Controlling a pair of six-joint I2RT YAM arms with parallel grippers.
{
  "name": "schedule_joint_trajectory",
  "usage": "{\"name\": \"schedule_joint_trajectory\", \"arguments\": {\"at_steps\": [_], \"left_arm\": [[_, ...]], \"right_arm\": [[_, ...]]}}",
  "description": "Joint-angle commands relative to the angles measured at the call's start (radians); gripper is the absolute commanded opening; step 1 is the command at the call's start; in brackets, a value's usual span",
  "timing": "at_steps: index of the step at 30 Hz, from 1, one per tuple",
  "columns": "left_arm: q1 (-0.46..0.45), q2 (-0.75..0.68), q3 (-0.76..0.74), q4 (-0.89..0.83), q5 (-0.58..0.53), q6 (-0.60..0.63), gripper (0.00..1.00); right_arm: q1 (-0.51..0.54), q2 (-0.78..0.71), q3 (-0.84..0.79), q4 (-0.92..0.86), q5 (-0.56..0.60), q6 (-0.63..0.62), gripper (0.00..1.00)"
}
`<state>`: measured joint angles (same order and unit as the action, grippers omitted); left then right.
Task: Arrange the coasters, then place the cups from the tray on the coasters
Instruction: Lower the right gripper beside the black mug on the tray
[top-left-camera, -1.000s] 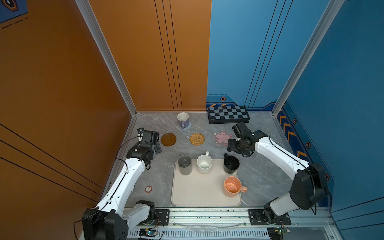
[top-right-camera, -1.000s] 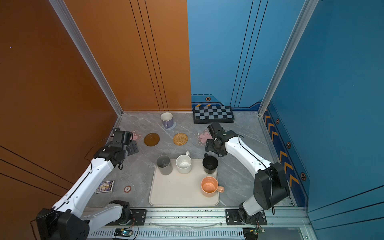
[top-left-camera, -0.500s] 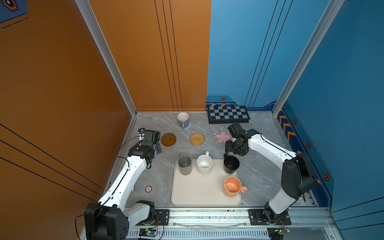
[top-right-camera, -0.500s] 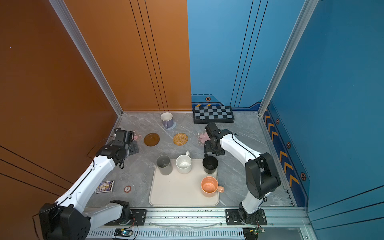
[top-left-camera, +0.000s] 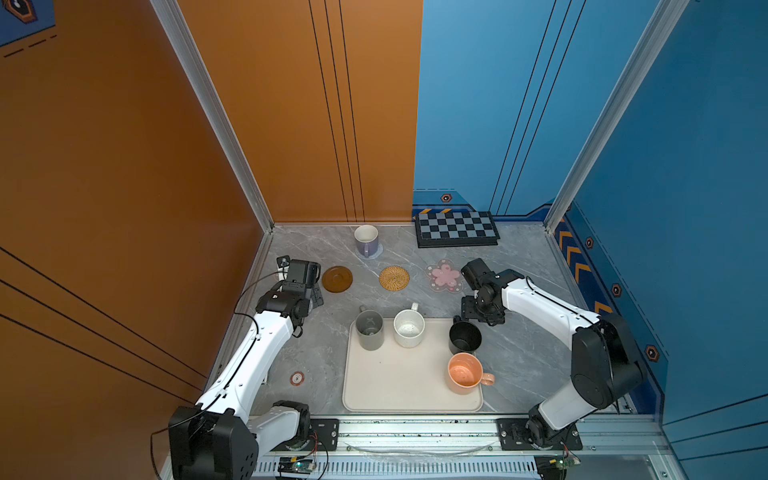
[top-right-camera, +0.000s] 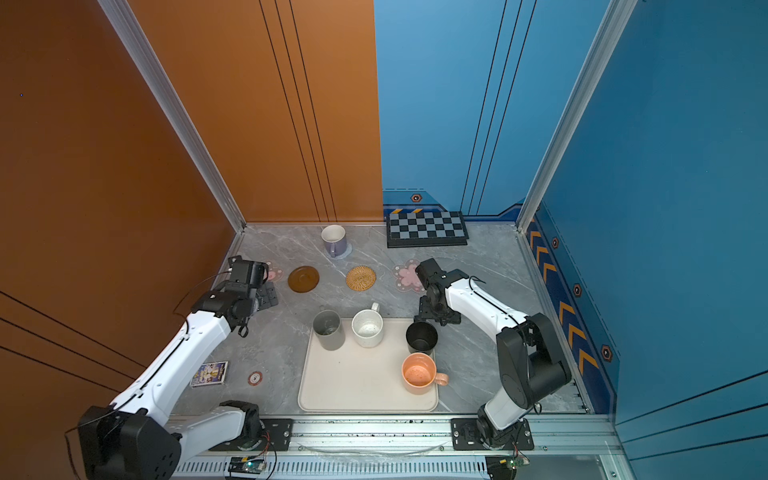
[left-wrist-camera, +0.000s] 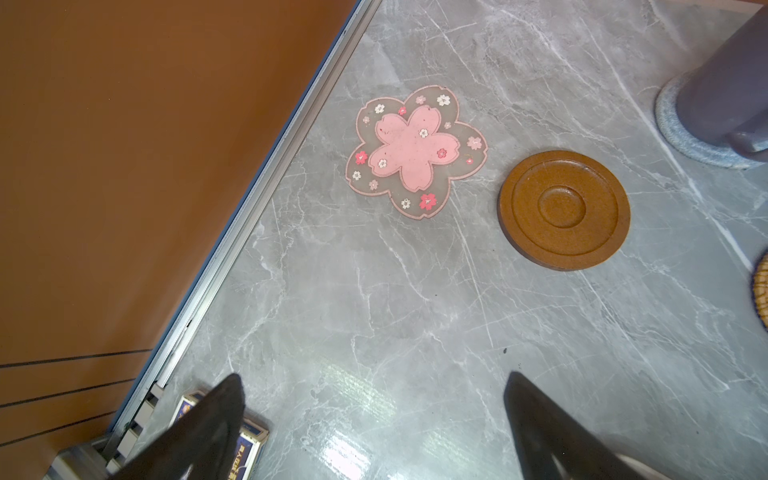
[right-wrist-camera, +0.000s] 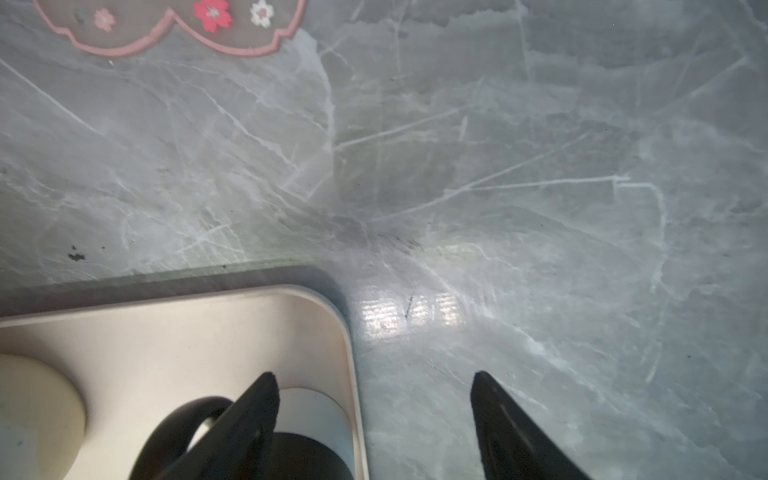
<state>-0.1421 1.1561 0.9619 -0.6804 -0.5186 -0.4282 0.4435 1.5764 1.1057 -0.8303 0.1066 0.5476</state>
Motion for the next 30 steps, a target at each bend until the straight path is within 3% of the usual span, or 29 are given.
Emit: {"name": "schedule_joint_trajectory", "arguments": {"at_steps": [1,13,22,30], "left_arm": [[0.01,-0.006,0.023,-0.01,0.005,-0.019,0.98],[0.0,-0.042,0.021,-0.011,0.017,-0.02,0.98],[-0.004,-0.054,0.032,-0.012,0.027,-0.023,0.98],[-0.036,-0.042,0.054,-0.011,0.035,-0.024,0.98]], "right_arm": [[-0.006,-0.058,-0.042,-0.074,0.04,0.022,0.75],[-0.012,-0.143,-0.134,-0.093,0.02,0.066,0.75],[-0.015,-0.295,-0.249,-0.109,0.018,0.129,0.75],[-0.003,-0.301,-0.2,-0.106,0.013,0.102,0.75]]}}
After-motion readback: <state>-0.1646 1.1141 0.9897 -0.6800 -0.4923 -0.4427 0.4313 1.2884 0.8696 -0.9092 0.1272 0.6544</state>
